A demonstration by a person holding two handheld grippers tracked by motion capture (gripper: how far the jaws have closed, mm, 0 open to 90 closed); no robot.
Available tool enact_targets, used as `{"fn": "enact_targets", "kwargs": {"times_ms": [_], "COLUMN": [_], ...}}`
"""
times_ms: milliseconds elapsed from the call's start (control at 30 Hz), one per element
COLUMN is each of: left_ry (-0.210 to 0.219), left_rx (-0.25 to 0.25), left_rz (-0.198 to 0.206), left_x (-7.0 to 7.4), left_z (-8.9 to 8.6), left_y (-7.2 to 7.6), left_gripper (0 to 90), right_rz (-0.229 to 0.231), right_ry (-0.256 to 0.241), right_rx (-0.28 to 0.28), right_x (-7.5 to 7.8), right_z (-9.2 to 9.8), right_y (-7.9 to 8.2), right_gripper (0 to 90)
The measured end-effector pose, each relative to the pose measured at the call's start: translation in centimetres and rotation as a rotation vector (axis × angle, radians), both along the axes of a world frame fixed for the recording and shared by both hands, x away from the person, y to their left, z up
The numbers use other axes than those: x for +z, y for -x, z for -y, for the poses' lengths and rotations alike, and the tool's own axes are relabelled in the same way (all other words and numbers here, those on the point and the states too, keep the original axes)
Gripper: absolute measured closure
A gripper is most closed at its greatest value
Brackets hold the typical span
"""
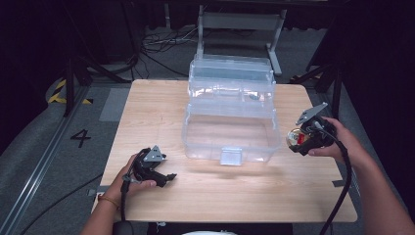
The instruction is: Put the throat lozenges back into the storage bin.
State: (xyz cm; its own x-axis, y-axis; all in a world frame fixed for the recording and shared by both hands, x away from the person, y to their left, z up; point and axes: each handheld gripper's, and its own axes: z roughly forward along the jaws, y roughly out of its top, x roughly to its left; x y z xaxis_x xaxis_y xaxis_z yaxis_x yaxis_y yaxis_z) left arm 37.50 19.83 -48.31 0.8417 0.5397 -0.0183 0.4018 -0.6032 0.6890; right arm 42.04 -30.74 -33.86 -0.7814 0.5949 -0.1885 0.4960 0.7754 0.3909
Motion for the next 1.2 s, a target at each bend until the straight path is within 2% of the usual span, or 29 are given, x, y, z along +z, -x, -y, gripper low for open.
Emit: {"fn": "enact_targets", "kwargs": {"times_ms": [300, 433, 633, 933, 1200], "left_ry": [-0.003, -0.005, -0.005, -0.003, -0.003], "left_rx": [-0.002, 0.001, 0.0, -0.003, -0.004], "left_rz": [0.003, 0.004, 0.004, 0.004, 0.004], "left_x": [0.0, 0.0, 0.0, 0.0, 0.0], "left_z": [0.0, 0.0, 0.0, 0.0, 0.0], "left_y": [0.0, 0.0, 0.0, 0.0, 0.0], "left_gripper": [17.4, 17.1, 17.2, 17.2, 17.2], "right_rz": [0.018, 0.028, 0.029, -0.007, -0.037], "right_ry": [0.018, 0.022, 0.009, 0.013, 0.031], "right_rx": [0.021, 0.042, 0.063, 0.124, 0.163], "right_x": [1.1, 1.7, 2.0, 0.9, -0.3], "right_z": [-1.1, -2.1, -3.7, -7.3, -9.2], "right_y": [-0.7, -0.9, -1.4, -2.4, -3.3], "right_gripper": [20.5, 20.5, 20.4, 20.4, 20.4]}}
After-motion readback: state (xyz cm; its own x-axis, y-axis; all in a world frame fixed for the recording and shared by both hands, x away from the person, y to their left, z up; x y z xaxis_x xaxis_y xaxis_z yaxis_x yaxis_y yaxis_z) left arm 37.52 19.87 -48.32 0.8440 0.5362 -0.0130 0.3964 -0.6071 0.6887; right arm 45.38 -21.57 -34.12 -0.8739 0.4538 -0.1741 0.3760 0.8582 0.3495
